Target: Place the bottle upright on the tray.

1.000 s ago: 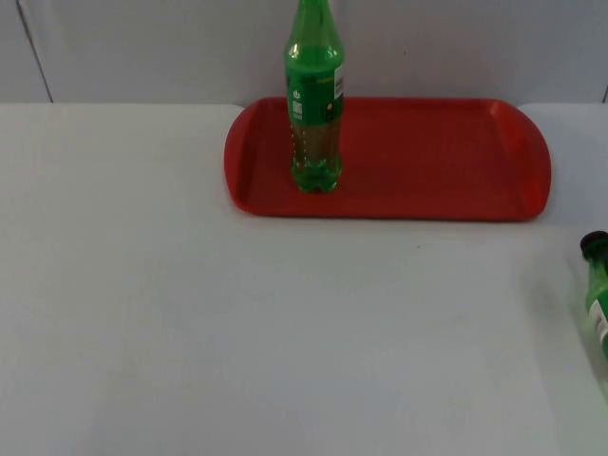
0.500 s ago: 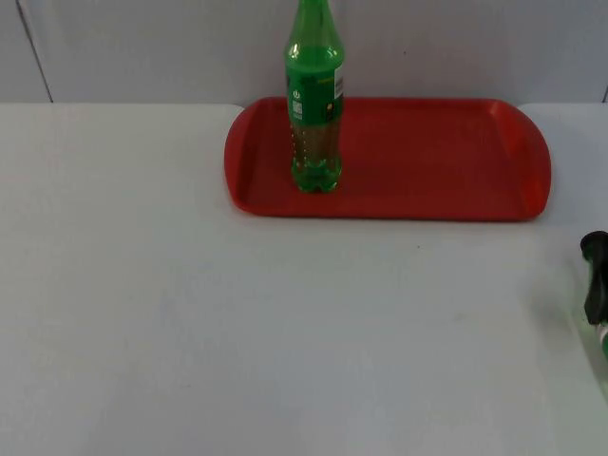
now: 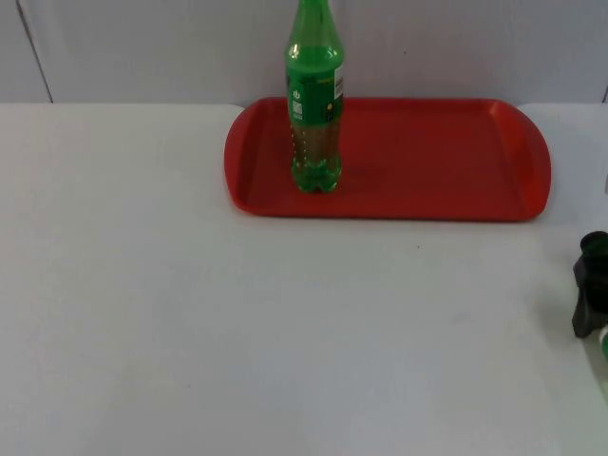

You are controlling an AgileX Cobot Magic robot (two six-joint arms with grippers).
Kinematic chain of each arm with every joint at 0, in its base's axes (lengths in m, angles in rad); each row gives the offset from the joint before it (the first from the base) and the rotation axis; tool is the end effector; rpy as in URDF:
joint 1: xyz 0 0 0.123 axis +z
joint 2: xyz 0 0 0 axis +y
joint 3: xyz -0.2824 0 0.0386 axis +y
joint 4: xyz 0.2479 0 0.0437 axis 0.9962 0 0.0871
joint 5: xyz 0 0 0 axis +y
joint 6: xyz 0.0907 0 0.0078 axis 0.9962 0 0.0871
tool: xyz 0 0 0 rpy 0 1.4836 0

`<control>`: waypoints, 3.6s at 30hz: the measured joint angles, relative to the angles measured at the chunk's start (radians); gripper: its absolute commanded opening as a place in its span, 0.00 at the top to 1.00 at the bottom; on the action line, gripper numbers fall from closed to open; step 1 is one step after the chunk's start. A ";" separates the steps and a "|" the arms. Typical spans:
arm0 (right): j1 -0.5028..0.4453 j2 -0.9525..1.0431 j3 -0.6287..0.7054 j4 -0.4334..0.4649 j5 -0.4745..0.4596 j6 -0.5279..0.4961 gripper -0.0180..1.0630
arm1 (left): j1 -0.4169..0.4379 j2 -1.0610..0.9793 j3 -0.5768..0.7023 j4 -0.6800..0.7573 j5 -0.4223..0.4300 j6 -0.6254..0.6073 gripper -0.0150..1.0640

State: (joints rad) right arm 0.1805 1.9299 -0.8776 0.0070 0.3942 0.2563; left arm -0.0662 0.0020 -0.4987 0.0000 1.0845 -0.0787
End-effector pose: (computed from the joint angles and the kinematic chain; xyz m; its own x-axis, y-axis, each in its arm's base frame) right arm 0.3100 0.0568 0.0911 -0.9756 0.0860 -0.2020 0.0759 0.9955 0.0571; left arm -0.0054 0.0004 0.2749 -0.4826 -0.0468 -0.8746 0.0283 0.9972 -0.0690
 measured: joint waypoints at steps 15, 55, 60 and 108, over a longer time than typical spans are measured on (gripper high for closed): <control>0.000 0.004 0.000 0.011 -0.001 0.021 0.88 | 0.000 0.000 0.000 0.000 0.000 0.000 0.20; 0.035 -0.516 0.002 0.020 -0.198 -0.230 0.98 | 0.000 0.000 0.000 0.000 0.000 0.000 0.20; 0.095 -0.610 0.002 0.020 -0.337 -0.330 0.98 | 0.000 0.000 0.000 0.000 0.000 0.000 0.20; 0.121 0.111 -0.135 -0.007 -1.572 -0.222 0.98 | 0.000 0.000 0.000 0.000 0.000 0.002 0.20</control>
State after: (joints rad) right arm 0.3013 2.0414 -1.0129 0.0000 -1.1777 0.0348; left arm -0.0662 0.0020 -0.4987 0.0000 1.0845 -0.0767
